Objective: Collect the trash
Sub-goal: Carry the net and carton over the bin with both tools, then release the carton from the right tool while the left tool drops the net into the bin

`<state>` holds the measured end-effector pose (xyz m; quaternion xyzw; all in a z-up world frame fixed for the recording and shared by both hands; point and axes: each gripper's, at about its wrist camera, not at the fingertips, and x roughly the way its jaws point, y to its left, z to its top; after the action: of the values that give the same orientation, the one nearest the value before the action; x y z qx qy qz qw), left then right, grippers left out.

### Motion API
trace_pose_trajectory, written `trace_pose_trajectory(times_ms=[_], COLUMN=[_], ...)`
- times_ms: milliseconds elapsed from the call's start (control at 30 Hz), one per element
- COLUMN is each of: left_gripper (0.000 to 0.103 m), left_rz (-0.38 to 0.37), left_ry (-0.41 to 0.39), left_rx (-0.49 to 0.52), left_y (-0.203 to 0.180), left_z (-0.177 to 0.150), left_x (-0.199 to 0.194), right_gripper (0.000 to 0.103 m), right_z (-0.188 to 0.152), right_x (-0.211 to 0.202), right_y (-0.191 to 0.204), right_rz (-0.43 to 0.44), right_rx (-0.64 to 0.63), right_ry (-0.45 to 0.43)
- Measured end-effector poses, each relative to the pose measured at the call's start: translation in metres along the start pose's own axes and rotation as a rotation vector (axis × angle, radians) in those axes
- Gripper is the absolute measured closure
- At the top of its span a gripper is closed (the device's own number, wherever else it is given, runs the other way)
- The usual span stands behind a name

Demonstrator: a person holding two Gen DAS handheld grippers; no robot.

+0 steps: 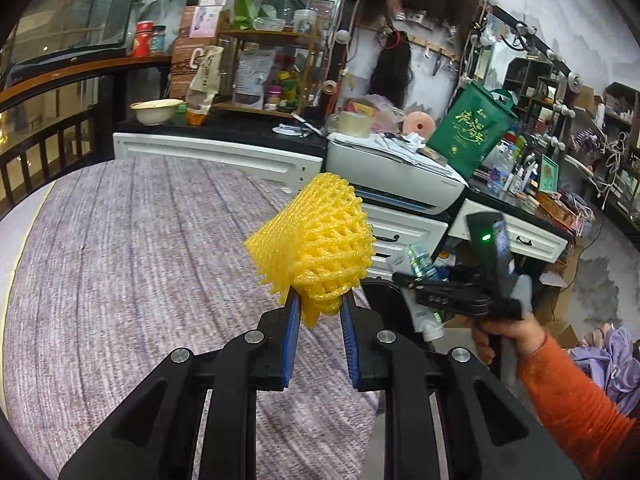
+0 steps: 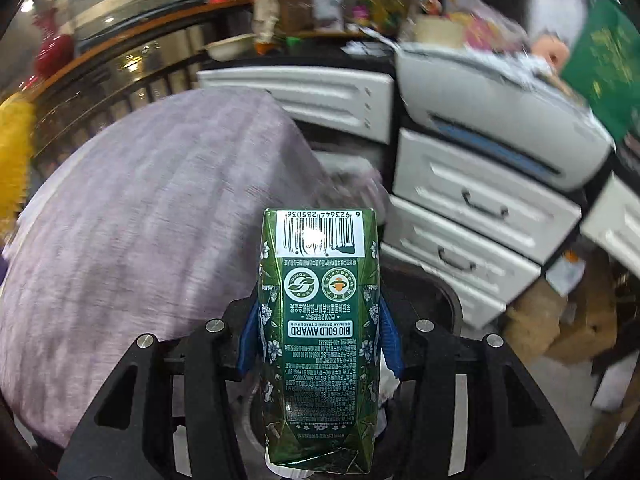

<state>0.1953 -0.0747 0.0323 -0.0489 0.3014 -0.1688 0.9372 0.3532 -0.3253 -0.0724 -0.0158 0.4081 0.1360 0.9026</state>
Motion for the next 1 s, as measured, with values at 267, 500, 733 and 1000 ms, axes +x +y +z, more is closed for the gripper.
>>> trace_pose_trajectory(times_ms=[267,500,733,1000], left_gripper=[0.083,0.083,0.083,0.083], left_rz=[-0.04,-0.083,-0.123,-0.174], left_ry=[0.03,0.07,0.111,0.159], left_rx=[0.027,0.04,0.062,0.099], left_y=[-0.027,-0.047,-0.067,-0.094], left_z=[0.003,-0.001,-0.007,-0.012], left_x=[0.02,0.039,0.057,0.077], right_gripper=[0.054,0.054,0.053,0.035], right_z=[-0.04,-0.076,-0.093,-0.102], right_x=[0.082,0.134,0.164,0.143], right_y=[-0.028,-0.021,-0.015,-0.027], right_rz=[-0.086,-0.13,-0.161,-0.175], right_rx=[0.089,0.076,0.032,0.068], right_ry=[0.159,0.313,0.409,0.361])
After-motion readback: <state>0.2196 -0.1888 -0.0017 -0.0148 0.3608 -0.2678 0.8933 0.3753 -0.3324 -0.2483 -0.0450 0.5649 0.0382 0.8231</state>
